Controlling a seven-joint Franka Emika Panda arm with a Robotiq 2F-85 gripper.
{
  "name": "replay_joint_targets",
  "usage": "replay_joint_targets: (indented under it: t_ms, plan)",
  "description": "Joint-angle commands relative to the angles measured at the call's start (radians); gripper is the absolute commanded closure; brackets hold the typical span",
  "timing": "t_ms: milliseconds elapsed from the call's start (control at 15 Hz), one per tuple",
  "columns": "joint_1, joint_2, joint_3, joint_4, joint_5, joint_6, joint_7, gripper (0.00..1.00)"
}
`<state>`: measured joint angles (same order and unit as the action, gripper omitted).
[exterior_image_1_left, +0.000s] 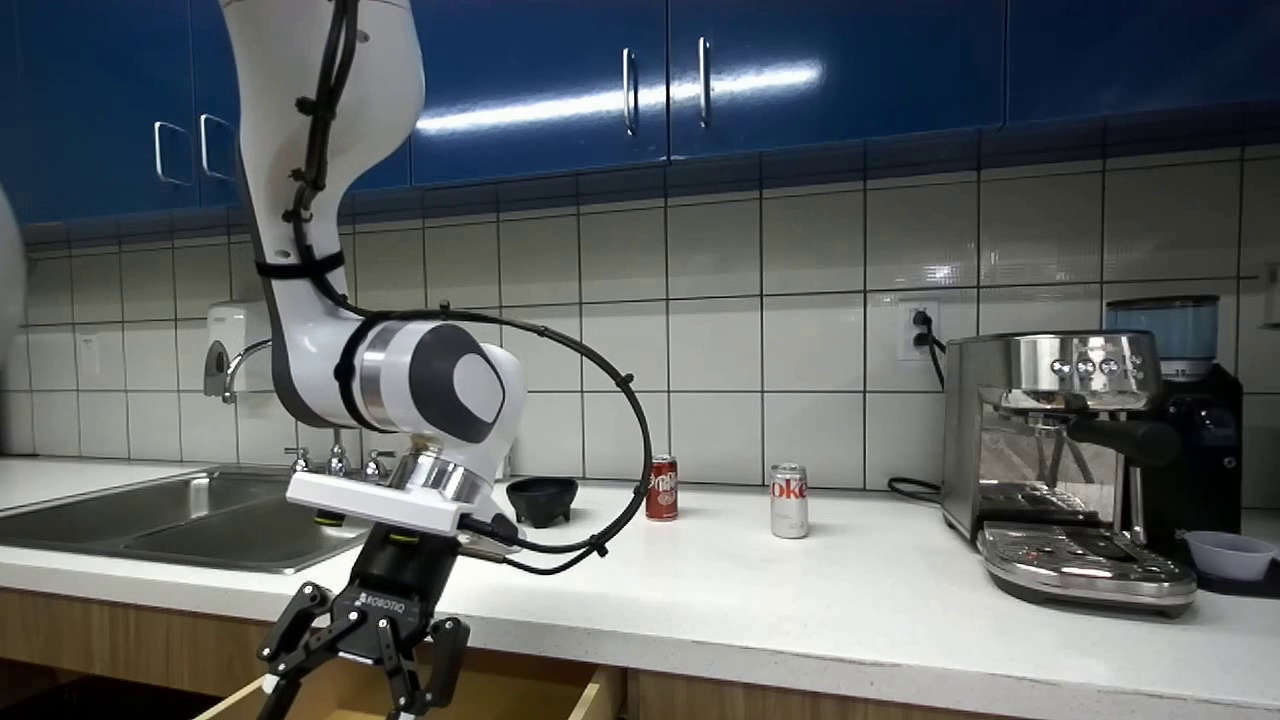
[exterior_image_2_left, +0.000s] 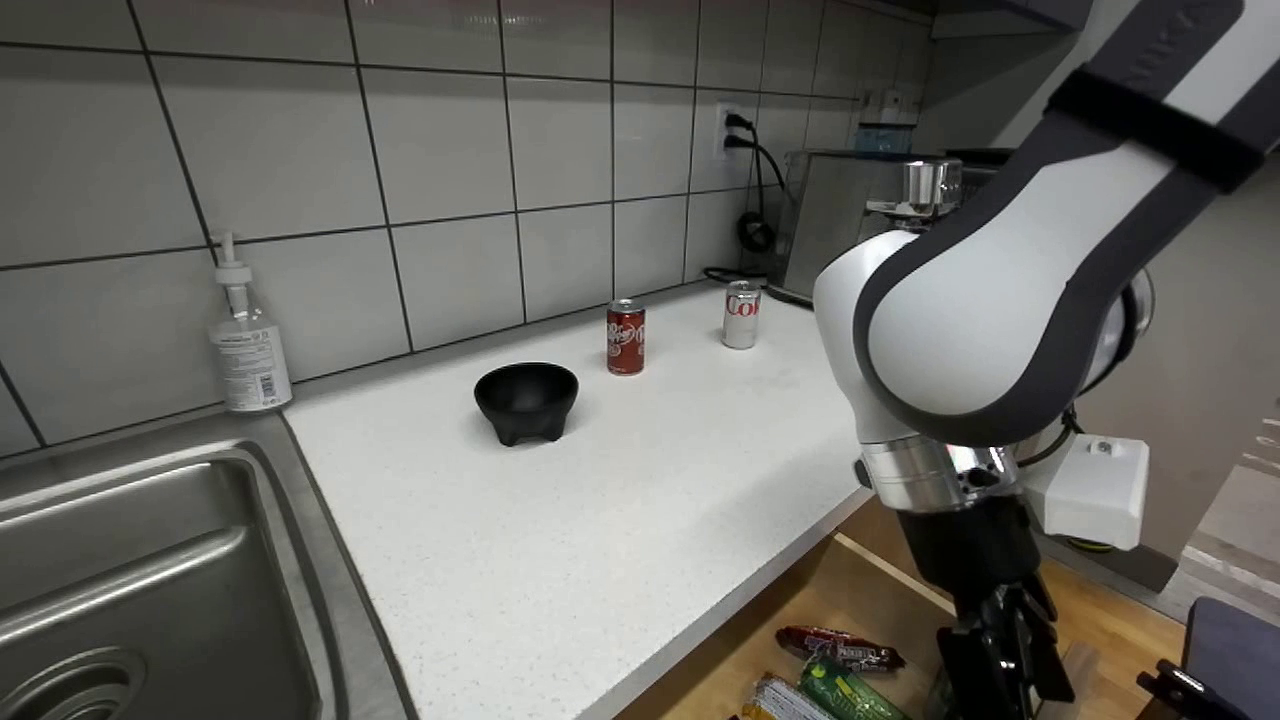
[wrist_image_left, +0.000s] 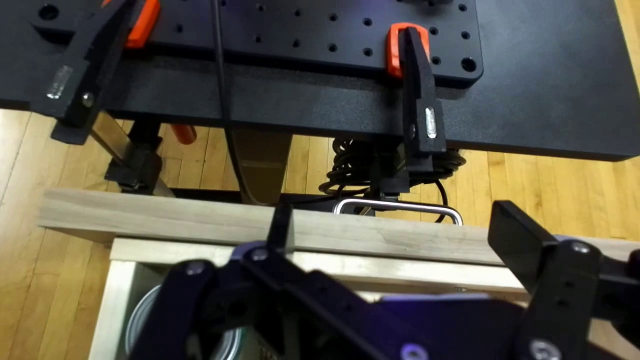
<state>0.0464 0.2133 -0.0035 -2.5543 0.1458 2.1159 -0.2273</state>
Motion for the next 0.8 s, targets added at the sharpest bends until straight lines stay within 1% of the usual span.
replay_joint_targets:
  t_ms: [0, 733]
  plan:
    - [-0.033, 0.035, 0.022, 0.035, 0.016, -0.052, -0.027, 0.0]
    - [-0.036, 0.066, 0.025, 0.035, 0.002, -0.065, -0.017, 0.0]
